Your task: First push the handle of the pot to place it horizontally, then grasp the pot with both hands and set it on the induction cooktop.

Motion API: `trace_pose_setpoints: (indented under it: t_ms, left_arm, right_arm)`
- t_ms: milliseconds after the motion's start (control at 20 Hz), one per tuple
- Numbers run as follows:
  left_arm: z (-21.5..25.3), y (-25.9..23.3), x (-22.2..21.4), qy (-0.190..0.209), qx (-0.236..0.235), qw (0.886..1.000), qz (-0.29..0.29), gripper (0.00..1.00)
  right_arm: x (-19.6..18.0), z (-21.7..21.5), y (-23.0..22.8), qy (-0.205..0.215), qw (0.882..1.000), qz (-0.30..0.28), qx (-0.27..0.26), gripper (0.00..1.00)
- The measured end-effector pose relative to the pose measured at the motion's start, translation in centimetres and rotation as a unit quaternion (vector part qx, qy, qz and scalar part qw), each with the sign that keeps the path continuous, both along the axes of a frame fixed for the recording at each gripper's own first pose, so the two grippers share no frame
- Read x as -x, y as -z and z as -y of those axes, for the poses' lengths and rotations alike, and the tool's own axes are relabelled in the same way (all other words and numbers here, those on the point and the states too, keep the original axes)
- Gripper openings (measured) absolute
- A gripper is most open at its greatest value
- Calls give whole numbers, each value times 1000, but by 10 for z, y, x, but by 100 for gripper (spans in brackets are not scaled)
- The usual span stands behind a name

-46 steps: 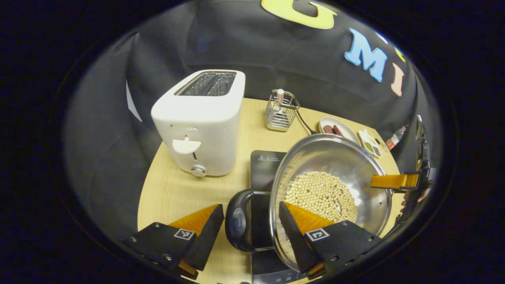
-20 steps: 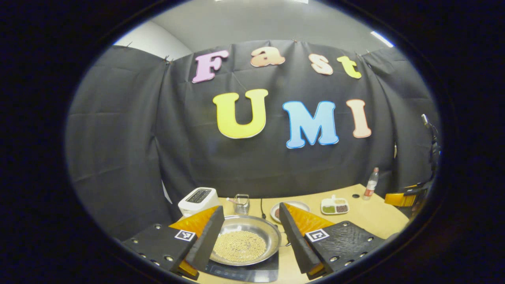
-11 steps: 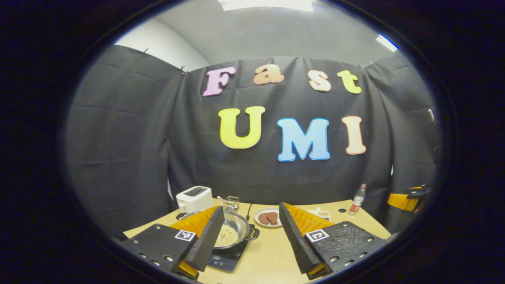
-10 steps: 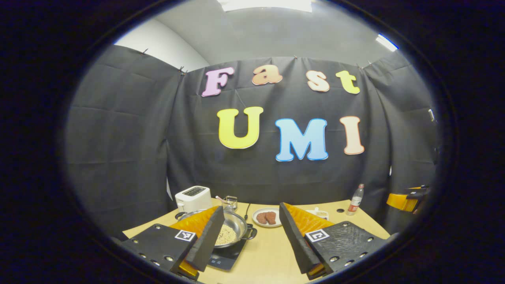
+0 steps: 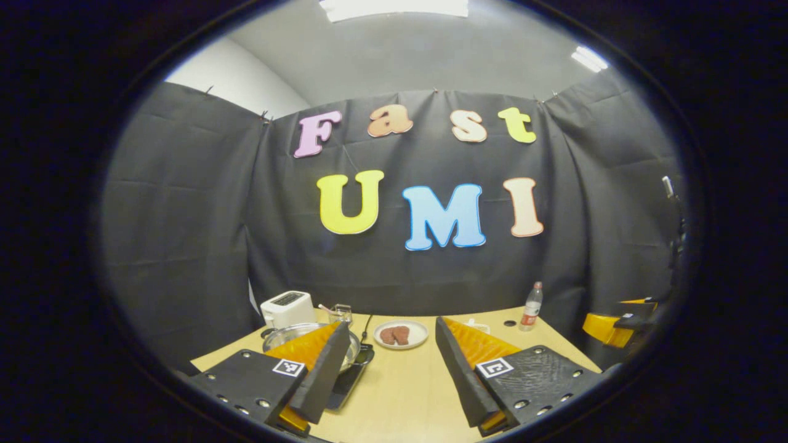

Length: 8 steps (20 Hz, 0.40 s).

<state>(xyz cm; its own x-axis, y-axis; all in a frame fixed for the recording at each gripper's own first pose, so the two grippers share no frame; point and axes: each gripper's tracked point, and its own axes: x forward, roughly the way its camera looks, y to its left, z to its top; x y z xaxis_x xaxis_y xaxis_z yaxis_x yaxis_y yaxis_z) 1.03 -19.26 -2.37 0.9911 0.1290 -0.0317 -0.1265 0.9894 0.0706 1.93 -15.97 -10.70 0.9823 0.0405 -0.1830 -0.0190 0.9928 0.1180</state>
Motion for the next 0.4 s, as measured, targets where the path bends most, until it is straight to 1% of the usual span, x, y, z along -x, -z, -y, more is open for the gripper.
trace_pose_setpoints:
  t_ms: [50,200,300,350,400]
  left_arm:
    - [-3,-4,-5,5,1,1000,3,82]
    - [-22,-10,-16,11,5,1000,10,82]
    - [-39,-8,-23,8,9,1000,10,82]
    - [-48,-11,-28,11,10,1000,16,86]
    - [-56,-12,-35,15,9,1000,21,82]
  right_arm:
    - [-5,-6,-2,-6,1000,-1,4,98]
    - [-18,-23,-21,-13,1000,17,-4,98]
    - [-23,-26,-29,0,1000,29,3,98]
    - [-27,-26,-36,12,999,39,8,98]
    - [-29,-28,-41,22,999,43,10,98]
